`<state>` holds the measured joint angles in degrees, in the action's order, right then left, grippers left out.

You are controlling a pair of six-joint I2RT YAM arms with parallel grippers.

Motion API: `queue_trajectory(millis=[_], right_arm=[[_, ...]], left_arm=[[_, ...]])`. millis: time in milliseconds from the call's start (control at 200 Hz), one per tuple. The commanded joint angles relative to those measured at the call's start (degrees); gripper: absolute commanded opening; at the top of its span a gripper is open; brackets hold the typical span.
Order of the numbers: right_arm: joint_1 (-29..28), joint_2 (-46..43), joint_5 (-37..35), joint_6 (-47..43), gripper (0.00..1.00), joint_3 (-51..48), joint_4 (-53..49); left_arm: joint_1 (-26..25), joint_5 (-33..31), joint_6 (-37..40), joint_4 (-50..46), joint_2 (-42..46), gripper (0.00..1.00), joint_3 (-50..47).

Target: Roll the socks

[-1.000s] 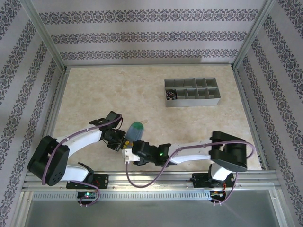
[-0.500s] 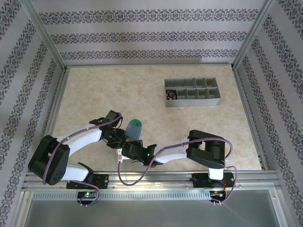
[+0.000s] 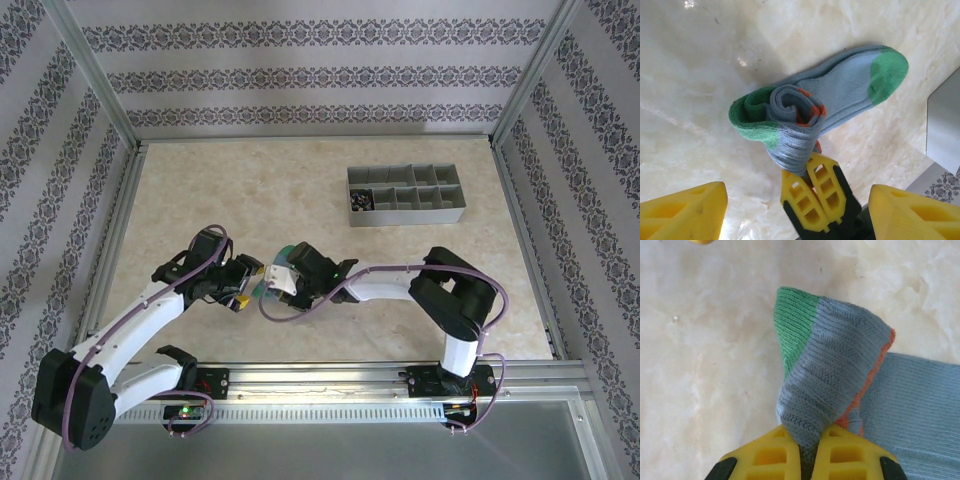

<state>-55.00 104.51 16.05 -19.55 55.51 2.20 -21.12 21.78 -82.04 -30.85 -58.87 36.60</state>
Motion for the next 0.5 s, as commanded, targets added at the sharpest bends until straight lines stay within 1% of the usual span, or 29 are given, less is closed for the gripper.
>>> queue_trajectory(millis=[0, 110, 245, 360, 495], right_arm=[[3.16, 4.65, 11.82, 5.73, 0.00, -1.20, -11.42], [6.02, 6.50, 16.32, 7.92, 0.00, -0.77, -11.87], [9.62, 9.59, 21.90, 10.93, 0.00, 0.28, -12.89], [11.69, 12.38, 23.99, 12.02, 0.00, 2.47, -15.53], [13.03, 16.14, 24.71, 11.22, 0.00, 6.73, -22.23]], left_arm=[[0.59, 0.62, 3.12, 2.47, 1.16, 0.68, -2.07], [0.12, 1.89, 2.15, 9.24, 0.45, 0.63, -4.69], [-0.58, 3.55, 1.78, 14.84, -3.18, 0.63, -5.92], [-1.55, 3.79, 1.27, 18.62, -6.59, 0.64, -6.31], [-1.99, 3.48, 0.83, 22.76, -10.58, 0.64, -6.08]])
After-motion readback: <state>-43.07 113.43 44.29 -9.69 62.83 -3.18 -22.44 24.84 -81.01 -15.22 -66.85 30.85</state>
